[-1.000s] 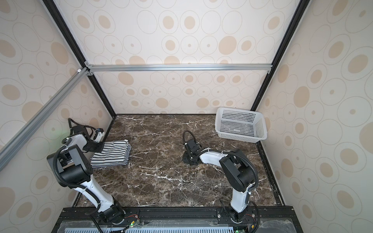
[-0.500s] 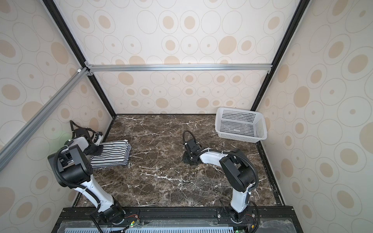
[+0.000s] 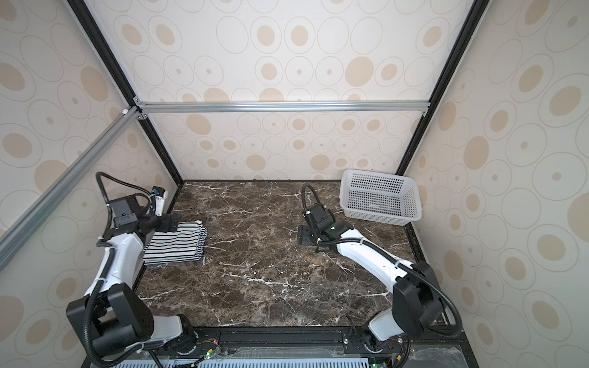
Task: Fold and stack tank tops
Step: Place the tank top on the tank top, then reset both arms
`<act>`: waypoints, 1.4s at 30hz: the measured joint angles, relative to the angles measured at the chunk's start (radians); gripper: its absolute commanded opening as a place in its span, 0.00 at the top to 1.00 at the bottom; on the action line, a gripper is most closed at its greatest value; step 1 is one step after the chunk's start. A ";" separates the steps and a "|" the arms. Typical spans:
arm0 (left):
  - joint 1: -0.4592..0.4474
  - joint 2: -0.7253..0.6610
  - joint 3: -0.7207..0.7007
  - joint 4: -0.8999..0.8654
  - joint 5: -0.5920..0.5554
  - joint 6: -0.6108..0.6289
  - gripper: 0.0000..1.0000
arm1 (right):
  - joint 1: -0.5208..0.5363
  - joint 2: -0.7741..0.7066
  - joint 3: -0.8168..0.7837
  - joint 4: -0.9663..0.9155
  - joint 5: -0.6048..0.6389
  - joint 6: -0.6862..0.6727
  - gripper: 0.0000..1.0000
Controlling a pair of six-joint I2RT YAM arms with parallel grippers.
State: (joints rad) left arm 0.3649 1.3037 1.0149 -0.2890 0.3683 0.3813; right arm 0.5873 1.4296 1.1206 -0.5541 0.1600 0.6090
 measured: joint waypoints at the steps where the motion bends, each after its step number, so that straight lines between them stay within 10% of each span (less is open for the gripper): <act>1: -0.033 -0.016 -0.035 0.026 0.011 -0.023 0.01 | -0.021 -0.022 -0.005 -0.012 0.020 -0.014 0.03; 14: -0.203 -0.145 -0.464 0.466 0.077 -0.259 0.01 | -0.337 -0.203 -0.154 -0.063 0.148 -0.183 0.00; 25: -0.216 -0.120 -0.810 1.034 0.102 -0.344 0.01 | -0.364 -0.156 -0.341 0.167 0.245 -0.332 0.00; 42: -0.262 0.224 -0.793 1.515 0.005 -0.410 0.01 | -0.417 -0.145 -0.557 0.780 0.176 -0.589 0.00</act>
State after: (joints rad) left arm 0.1032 1.5272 0.2214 1.2259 0.3733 -0.0284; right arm 0.1707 1.2850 0.5632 0.2264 0.3359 0.0204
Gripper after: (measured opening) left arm 0.993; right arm 0.999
